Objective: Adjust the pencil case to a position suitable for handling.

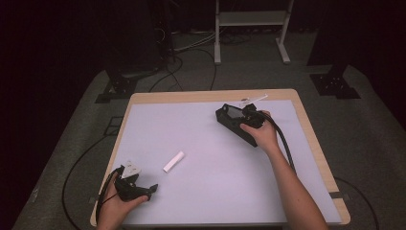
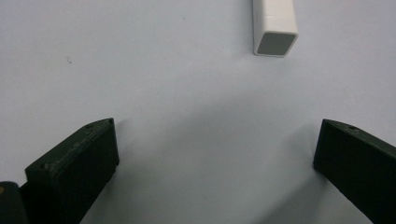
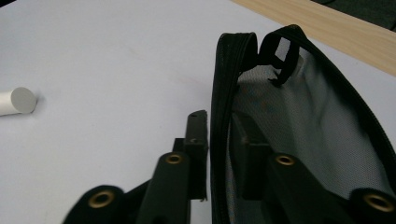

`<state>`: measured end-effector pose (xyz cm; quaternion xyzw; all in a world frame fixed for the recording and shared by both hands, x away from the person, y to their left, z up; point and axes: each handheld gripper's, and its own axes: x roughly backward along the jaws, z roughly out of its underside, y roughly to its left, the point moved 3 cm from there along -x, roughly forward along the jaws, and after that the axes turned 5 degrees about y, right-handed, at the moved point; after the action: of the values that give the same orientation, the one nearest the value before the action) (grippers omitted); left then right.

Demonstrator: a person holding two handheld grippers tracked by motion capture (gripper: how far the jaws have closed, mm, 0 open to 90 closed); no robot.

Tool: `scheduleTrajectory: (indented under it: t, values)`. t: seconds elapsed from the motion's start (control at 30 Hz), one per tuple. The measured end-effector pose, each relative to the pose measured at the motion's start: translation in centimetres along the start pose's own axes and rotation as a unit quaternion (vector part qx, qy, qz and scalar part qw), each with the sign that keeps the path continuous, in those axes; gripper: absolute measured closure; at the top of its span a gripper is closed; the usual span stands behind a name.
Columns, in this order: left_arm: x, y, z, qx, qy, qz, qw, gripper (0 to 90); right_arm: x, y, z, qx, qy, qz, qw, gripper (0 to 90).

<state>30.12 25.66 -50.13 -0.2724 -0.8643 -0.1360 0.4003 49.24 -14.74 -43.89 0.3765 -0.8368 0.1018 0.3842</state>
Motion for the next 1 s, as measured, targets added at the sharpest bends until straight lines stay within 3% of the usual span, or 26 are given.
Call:
scheduleTrajectory:
  t: [0.17,0.57,1.0]
  values:
    - [0.0,0.0,0.0,0.0,0.0,0.0,1.0,0.0,0.2,0.0,0.0,-0.006,0.002,-0.002,1.0,87.5]
    - [0.0,0.0,0.0,0.0,0.0,0.0,1.0,0.0,1.1,0.3,0.0,0.0,0.002,0.003,1.0,88.3]
    - [0.0,0.0,0.0,0.0,0.0,0.0,1.0,0.0,3.0,2.2,0.2,0.031,-0.005,-0.006,0.9995,88.3]
